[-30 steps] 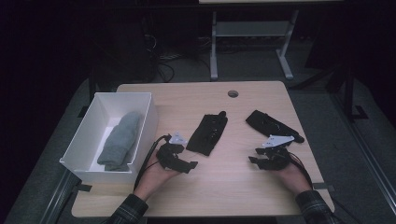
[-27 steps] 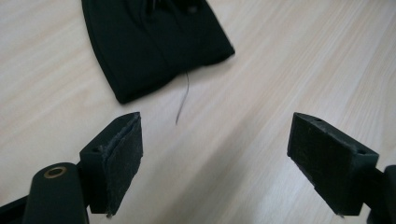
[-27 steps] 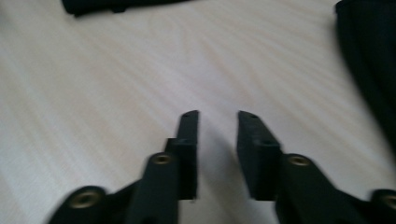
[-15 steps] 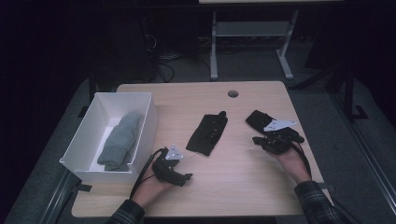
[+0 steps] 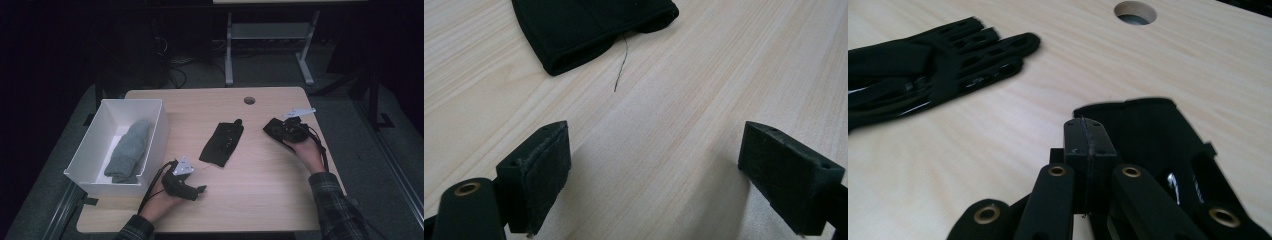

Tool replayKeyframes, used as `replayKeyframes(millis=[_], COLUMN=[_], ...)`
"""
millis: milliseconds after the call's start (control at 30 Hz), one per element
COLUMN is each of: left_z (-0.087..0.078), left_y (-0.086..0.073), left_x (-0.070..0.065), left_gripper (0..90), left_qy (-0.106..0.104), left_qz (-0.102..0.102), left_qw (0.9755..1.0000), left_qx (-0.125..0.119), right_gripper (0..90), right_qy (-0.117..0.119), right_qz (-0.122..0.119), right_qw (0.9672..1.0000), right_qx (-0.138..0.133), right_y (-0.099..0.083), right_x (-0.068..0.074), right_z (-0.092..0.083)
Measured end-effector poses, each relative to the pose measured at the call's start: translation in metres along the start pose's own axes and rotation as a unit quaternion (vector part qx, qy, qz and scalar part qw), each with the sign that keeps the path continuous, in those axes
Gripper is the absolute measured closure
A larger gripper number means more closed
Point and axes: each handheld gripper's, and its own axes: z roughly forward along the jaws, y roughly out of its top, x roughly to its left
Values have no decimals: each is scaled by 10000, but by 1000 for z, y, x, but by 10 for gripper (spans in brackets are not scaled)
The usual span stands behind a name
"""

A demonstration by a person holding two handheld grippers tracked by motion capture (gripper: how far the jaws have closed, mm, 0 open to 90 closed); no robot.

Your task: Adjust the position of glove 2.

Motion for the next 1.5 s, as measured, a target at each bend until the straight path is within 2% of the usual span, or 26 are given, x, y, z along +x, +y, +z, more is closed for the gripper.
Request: replayKeyframes(millis=[100,233,367,500,567,633,900,1067,1167,1267,1300,1333,1500], left_z=[0,0,0,0,-1,-1,0,0,0,0,0,0,0], left_y=[0,0,0,0,0,0,0,0,0,0,0,0,0], left_x=[0,0,0,0,0,0,0,0,0,0,0,0,0], left_gripper=[129,130,130,131,131,131,131,131,131,131,131,131,131], left_qy=[1,2,-4,-4,0,4,20,22,22,22,26,31,50], left_qz=[-3,21,13,14,-1,-1,-4,-2,-2,-3,-13,-14,-44], left_qw=[10000,10000,10000,10000,10000,10000,10000,10000,10000,10000,10000,10000,10000], left_qx=[-1,20,14,15,15,20,5,6,6,6,5,8,-1], right_gripper=[900,900,900,900,900,900,900,900,900,900,900,900,900], right_qy=[-25,-126,-187,-81,4,89,435,620,739,850,965,965,1255], right_qz=[118,128,240,311,372,302,-58,-366,-457,-548,-676,-676,-892], right_qw=[9999,9998,9991,9981,9983,9984,9972,9943,9930,9913,9896,9896,9840], right_qx=[6,90,280,530,454,464,603,782,800,849,827,827,894], right_y=[8,15,15,5,1,-2,-16,-22,-27,-31,-34,-34,-45], right_x=[-5,-11,-18,-18,-16,-13,11,30,38,48,54,54,74], right_z=[13,24,38,50,48,44,27,15,10,5,2,2,-12])
